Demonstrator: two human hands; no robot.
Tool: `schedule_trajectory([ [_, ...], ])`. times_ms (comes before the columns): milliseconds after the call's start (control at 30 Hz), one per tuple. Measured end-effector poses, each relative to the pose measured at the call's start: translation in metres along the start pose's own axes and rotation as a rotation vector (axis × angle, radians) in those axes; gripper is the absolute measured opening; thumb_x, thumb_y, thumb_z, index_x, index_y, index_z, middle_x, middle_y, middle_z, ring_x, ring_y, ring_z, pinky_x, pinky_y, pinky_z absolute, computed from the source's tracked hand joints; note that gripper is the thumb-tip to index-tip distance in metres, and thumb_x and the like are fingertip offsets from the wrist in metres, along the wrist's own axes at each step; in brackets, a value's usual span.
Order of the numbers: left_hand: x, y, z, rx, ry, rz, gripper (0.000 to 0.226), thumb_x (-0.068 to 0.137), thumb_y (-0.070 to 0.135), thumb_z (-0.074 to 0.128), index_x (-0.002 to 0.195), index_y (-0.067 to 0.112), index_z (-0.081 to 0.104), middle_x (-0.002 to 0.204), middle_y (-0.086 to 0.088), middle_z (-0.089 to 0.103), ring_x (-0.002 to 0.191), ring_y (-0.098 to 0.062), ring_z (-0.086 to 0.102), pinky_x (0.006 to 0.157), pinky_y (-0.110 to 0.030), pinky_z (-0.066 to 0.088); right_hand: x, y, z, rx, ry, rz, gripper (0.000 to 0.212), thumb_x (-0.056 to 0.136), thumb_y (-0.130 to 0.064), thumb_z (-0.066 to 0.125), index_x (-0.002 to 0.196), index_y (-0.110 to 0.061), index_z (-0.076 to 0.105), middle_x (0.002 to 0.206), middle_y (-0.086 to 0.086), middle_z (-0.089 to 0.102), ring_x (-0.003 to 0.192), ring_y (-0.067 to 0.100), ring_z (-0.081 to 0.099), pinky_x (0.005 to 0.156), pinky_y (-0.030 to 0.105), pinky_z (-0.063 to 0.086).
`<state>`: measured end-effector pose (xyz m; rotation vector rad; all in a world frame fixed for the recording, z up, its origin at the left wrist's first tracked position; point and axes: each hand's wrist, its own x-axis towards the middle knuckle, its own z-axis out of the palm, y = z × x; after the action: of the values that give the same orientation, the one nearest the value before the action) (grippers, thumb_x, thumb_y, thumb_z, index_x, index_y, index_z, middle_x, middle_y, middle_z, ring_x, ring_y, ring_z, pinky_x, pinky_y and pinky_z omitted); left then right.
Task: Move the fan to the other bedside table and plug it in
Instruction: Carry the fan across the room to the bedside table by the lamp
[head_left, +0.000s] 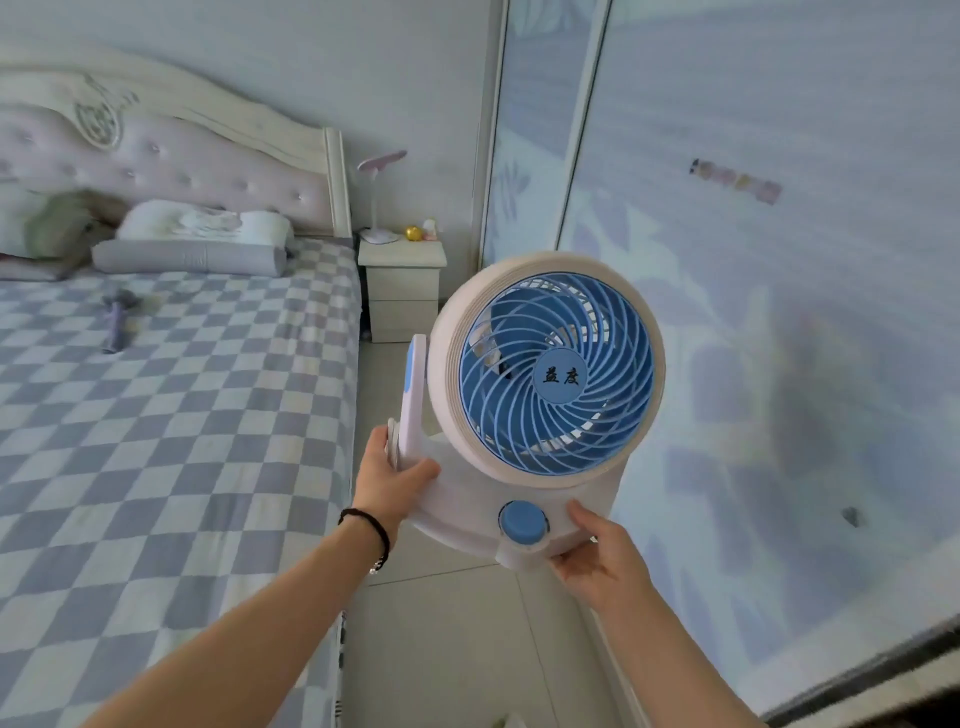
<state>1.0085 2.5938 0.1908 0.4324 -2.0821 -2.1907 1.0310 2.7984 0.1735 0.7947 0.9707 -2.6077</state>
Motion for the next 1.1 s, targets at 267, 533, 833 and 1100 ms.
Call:
schedule_trajectory([
  [267,0.115,0.015,0.040,-0.013,0.181,-0.003,0.030,0.075,-0.002,0.060,0.081,0.023,0.045,0.084,-0.008,0.058,0.073,-0.025,0.056,0.068,-0.037,0.053,0.133,-0.066,0.054,-0.086,-0.064,0.106,0.030,0.085,0.001,0.056,0.114,-0.006,0.053,0.096,0.017,0.068,0.090,0.032,0.062,0.050,0.046,0.058],
  [533,0.206,0.033,0.065,-0.050,0.311,-0.025,0.034,0.073,0.001,0.062,0.078,0.029,0.044,0.083,-0.004,0.058,0.073,-0.024,0.057,0.076,-0.044,0.054,0.230,-0.115,0.107,-0.173,-0.152,0.190,0.020,0.085,0.000,0.056,0.104,-0.007,0.057,0.070,0.013,0.074,0.079,0.032,0.068,0.050,0.044,0.058],
  [833,0.326,0.039,0.068,-0.063,0.305,-0.037,0.031,0.069,0.004,0.065,0.079,0.024,0.044,0.083,-0.006,0.057,0.072,-0.025,0.057,0.072,-0.044,0.055,0.337,-0.136,0.167,-0.185,-0.162,0.224,0.018,0.084,0.000,0.057,0.100,-0.007,0.057,0.070,0.014,0.074,0.088,0.032,0.063,0.053,0.045,0.059],
  [1100,0.467,0.065,0.061,-0.097,0.257,-0.036,0.033,0.064,0.006,0.064,0.078,0.029,0.044,0.079,-0.003,0.058,0.067,-0.020,0.057,0.065,-0.036,0.054,0.443,-0.157,0.252,-0.185,-0.120,0.188,0.016,0.084,0.002,0.057,0.098,-0.006,0.057,0.067,0.013,0.074,0.088,0.032,0.062,0.061,0.052,0.053],
])
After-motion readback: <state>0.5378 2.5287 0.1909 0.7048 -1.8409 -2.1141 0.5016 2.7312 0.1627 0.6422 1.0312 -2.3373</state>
